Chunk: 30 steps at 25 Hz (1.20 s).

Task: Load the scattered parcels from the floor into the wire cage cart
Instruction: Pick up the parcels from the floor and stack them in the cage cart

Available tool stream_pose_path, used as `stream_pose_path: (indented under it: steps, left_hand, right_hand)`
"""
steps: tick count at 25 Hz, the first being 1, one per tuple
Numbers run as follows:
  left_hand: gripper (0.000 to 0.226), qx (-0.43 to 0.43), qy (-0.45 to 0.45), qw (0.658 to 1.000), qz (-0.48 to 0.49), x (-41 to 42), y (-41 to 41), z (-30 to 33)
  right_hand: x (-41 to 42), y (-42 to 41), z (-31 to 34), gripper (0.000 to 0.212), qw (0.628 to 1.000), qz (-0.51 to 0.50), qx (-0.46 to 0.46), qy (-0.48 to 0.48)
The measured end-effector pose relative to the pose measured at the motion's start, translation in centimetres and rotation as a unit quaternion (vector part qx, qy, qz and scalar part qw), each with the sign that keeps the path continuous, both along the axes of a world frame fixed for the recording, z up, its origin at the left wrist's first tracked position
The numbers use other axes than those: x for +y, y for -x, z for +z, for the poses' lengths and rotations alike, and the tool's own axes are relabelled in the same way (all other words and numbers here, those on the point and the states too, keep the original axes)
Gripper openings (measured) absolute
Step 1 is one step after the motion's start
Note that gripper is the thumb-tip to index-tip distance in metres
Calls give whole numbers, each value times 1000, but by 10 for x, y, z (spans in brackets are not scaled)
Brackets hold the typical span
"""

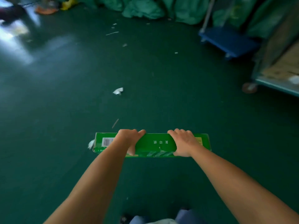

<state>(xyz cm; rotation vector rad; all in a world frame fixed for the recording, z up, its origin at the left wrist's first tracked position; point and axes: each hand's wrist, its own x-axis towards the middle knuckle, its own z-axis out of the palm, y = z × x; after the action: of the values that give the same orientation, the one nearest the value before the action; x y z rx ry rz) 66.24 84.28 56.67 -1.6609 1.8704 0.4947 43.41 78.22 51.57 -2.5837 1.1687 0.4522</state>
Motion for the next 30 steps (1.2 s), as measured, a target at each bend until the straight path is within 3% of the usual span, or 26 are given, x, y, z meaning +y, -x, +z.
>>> stream_pose_path:
  steps: [9, 20, 27, 30]
  left_hand:
    - [102, 30, 14, 973, -230, -166, 328, 23]
    - [102, 66, 12, 923, -378, -366, 609, 18]
    - [106, 71, 34, 894, -441, -459, 767, 34]
    - [107, 62, 42, 899, -431, -496, 830, 39]
  right_hand:
    - [-66, 339, 34, 97, 974, -223, 1, 29]
    - [-191, 597, 46, 99, 926, -374, 55, 19]
    - [-263, 746, 64, 102, 909, -411, 71, 17]
    - [-304, 813, 67, 101, 914, -400, 68, 23]
